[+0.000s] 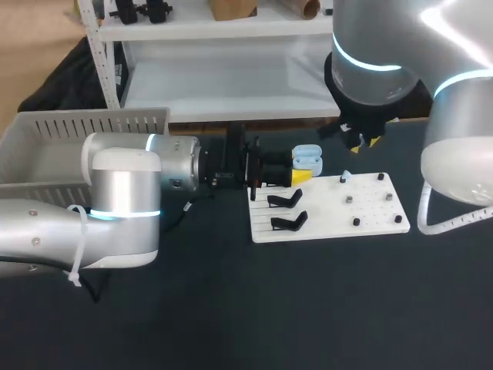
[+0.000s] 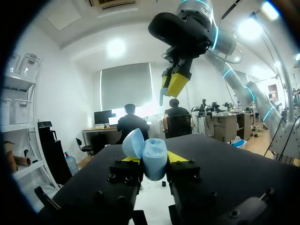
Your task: Pick up each earbud case from the left stands, insert the matching earbuds, close the lid, and place the case in the box.
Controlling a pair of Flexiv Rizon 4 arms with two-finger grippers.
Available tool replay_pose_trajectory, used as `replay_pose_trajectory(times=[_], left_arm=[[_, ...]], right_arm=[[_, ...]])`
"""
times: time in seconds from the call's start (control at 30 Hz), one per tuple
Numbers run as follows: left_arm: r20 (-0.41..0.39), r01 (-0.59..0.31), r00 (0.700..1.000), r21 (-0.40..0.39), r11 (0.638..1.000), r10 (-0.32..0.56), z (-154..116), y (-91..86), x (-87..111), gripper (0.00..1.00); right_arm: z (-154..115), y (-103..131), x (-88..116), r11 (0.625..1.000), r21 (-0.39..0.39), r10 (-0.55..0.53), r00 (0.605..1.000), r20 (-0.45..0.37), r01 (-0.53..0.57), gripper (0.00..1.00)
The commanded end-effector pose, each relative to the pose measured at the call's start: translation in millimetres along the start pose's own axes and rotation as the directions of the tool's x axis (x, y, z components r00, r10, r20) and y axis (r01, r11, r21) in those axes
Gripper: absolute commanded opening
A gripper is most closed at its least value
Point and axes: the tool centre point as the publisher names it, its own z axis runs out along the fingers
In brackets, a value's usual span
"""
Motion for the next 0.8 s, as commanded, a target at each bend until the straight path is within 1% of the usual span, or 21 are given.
replay_pose_trajectory(times=[0.03, 0.07, 0.1, 0.17, 0.23, 0.3, 0.33, 0.37, 0.4, 0.43, 0.47, 0.53, 0.57, 0.6, 0.67, 0.7, 0.77, 0.8], left_arm=[[0.003, -0.002, 1.0, 0.0, 1.0, 0.002, 0, 0.4, 1.3, 0.0], [0.003, -0.002, 1.0, 0.0, 1.0, 0.002, 0, 0.4, 1.3, 0.0], [0.003, -0.002, 1.0, 0.0, 1.0, 0.002, 0, 0.4, 1.3, 0.0], [0.003, -0.002, 1.0, 0.0, 1.0, 0.002, 0, 0.4, 1.3, 0.0], [0.003, -0.002, 1.0, 0.0, 1.0, 0.002, 0, 0.4, 1.3, 0.0], [0.003, -0.002, 1.0, 0.0, 1.0, 0.002, 0, 0.4, 1.3, 0.0], [0.003, -0.002, 1.0, 0.0, 1.0, 0.002, 0, 0.4, 1.3, 0.0], [0.003, -0.002, 1.0, 0.0, 1.0, 0.002, 0, 0.4, 1.3, 0.0], [0.003, -0.002, 1.0, 0.0, 1.0, 0.002, 0, 0.4, 1.3, 0.0], [0.003, -0.002, 1.0, 0.0, 1.0, 0.002, 0, 0.4, 1.3, 0.0], [0.003, -0.002, 1.0, 0.0, 1.0, 0.002, 0, 0.4, 1.3, 0.0], [0.003, -0.002, 1.0, 0.0, 1.0, 0.002, 0, 0.4, 1.3, 0.0], [0.003, -0.002, 1.0, 0.0, 1.0, 0.002, 0, 0.4, 1.3, 0.0], [0.003, -0.002, 1.0, 0.0, 1.0, 0.002, 0, 0.4, 1.3, 0.0], [0.003, -0.002, 1.0, 0.0, 1.0, 0.002, 0, 0.4, 1.3, 0.0], [0.003, -0.002, 1.0, 0.0, 1.0, 0.002, 0, 0.4, 1.3, 0.0], [0.003, -0.002, 1.0, 0.0, 1.0, 0.002, 0, 0.4, 1.3, 0.0], [0.003, -0.002, 1.0, 0.0, 1.0, 0.002, 0, 0.4, 1.3, 0.0]], right_arm=[[0, -1, 3, 1.0, 0.001, 0.002, 1.0, 0.007, -0.002, 0.0], [0, -1, 3, 1.0, 0.001, 0.002, 1.0, 0.007, -0.002, 0.0], [-2, 6, 4, 1.0, 0.002, 0.019, 1.0, -0.02, -0.019, 0.0], [-6, 14, 0, 0.998, 0.035, 0.06, 0.998, 0.015, -0.061, 0.0], [-10, 20, -5, 0.987, 0.054, 0.153, 0.988, 0.002, -0.153, 0.0], [-12, 24, -11, 0.966, 0.092, 0.243, 0.97, 0.014, -0.243, 0.0], [-11, 27, -15, 0.954, 0.125, 0.27, 0.962, 0.04, -0.272, 0.0], [-12, 30, -19, 0.933, 0.115, 0.338, 0.94, 0.047, -0.341, 0.0], [-12, 34, -23, 0.914, 0.114, 0.388, 0.921, 0.032, -0.389, 0.0], [-9, 38, -24, 0.895, 0.139, 0.428, 0.904, 0.007, -0.424, 0.0], [-7, 42, -26, 0.874, 0.146, 0.472, 0.882, -0.019, -0.464, 0.0], [-1, 46, -29, 0.815, 0.167, 0.572, 0.815, -0.085, -0.555, 0.0], [3, 48, -29, 0.794, 0.183, 0.603, 0.79, -0.115, -0.579, 0.0], [6, 50, -29, 0.787, 0.203, 0.612, 0.78, -0.13, -0.583, 0.0], [12, 54, -27, 0.77, 0.208, 0.636, 0.75, -0.181, -0.603, 0.0], [14, 56, -25, 0.769, 0.217, 0.638, 0.744, -0.2, -0.602, 0.0], [18, 59, -22, 0.769, 0.204, 0.639, 0.73, -0.241, -0.606, 0.0], [18, 59, -21, 0.769, 0.201, 0.64, 0.727, -0.248, -0.607, 0.0]])
